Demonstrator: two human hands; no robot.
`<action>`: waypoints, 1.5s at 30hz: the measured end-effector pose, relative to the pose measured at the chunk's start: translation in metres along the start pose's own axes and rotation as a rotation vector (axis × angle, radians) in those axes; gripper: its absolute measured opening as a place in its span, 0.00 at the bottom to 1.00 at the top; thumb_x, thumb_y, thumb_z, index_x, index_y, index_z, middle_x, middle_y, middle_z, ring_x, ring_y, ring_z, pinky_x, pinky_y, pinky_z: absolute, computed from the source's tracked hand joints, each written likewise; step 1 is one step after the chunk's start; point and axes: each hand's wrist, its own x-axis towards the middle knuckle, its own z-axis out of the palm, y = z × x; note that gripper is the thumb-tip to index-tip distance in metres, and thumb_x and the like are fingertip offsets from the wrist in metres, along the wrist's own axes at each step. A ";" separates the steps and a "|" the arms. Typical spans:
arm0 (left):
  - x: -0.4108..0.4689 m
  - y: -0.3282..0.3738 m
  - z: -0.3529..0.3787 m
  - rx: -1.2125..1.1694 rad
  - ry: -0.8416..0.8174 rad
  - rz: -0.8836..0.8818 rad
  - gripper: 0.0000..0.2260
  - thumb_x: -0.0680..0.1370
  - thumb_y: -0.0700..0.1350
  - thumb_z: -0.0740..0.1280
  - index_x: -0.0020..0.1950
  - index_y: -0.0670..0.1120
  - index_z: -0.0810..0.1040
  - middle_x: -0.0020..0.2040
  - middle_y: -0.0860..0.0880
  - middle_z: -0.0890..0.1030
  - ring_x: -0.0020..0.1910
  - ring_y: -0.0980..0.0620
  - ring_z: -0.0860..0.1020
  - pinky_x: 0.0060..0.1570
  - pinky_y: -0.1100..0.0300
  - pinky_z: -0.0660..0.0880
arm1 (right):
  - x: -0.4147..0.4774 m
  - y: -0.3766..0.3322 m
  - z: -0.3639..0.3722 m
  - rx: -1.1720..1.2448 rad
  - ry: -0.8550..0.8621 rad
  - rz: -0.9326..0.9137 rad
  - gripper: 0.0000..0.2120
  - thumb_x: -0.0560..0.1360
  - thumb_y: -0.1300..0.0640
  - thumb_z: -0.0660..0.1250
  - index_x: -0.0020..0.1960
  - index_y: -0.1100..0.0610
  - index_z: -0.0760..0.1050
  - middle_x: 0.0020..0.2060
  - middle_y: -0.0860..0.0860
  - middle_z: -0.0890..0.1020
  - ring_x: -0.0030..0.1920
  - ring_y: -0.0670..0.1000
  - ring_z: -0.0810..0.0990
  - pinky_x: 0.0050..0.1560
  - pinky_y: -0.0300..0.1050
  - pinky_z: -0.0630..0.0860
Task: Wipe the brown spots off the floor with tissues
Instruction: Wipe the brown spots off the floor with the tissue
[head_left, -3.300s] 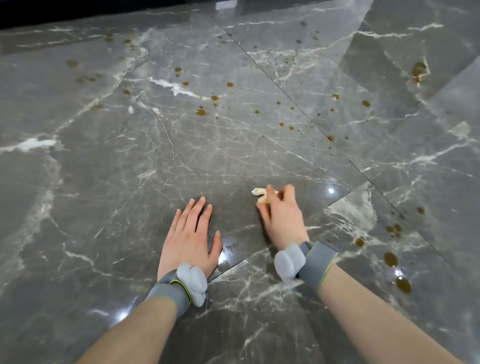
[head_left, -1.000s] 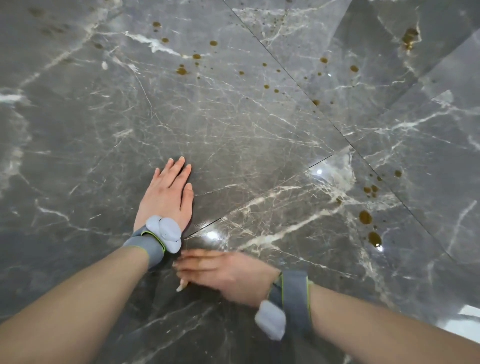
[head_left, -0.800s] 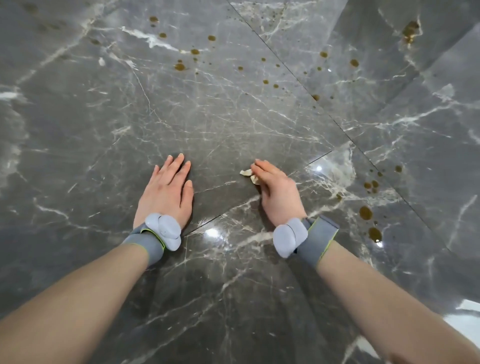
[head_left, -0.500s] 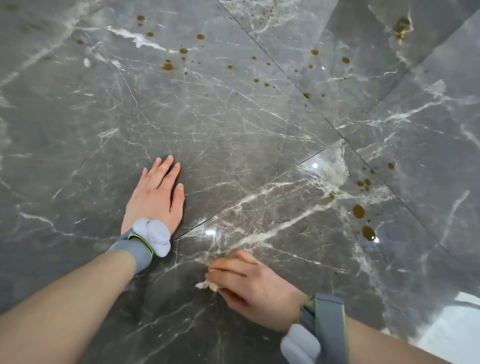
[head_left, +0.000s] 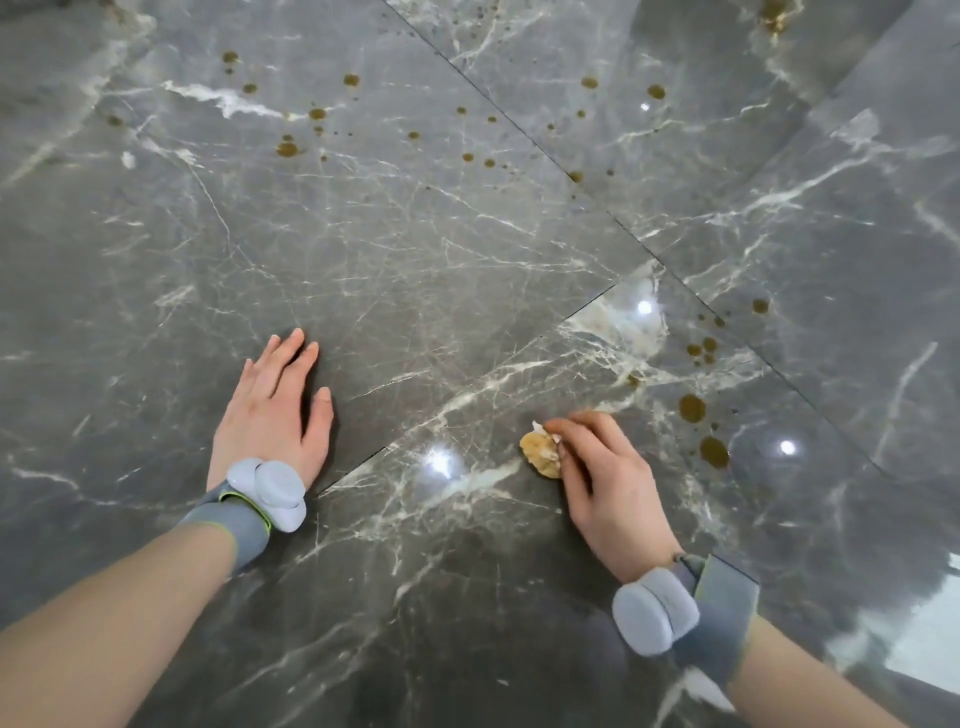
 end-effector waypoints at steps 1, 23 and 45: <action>-0.003 -0.001 0.001 0.010 -0.007 -0.005 0.25 0.77 0.50 0.52 0.71 0.40 0.67 0.73 0.46 0.64 0.74 0.50 0.57 0.71 0.67 0.41 | 0.001 -0.001 0.002 -0.034 -0.045 -0.019 0.13 0.75 0.61 0.59 0.57 0.59 0.76 0.51 0.52 0.76 0.48 0.51 0.77 0.50 0.34 0.71; -0.006 -0.005 0.004 0.019 -0.015 0.017 0.27 0.75 0.51 0.51 0.68 0.36 0.68 0.71 0.38 0.67 0.72 0.41 0.61 0.68 0.72 0.38 | -0.031 0.071 -0.054 -0.196 0.436 0.574 0.09 0.74 0.60 0.66 0.53 0.60 0.80 0.43 0.59 0.74 0.38 0.54 0.72 0.43 0.43 0.68; -0.009 -0.007 0.000 0.141 -0.102 0.041 0.28 0.75 0.62 0.42 0.74 0.58 0.60 0.76 0.49 0.56 0.76 0.50 0.52 0.70 0.60 0.37 | 0.002 0.082 -0.075 -0.215 0.417 0.718 0.14 0.75 0.62 0.62 0.59 0.63 0.75 0.57 0.63 0.70 0.52 0.64 0.74 0.56 0.49 0.69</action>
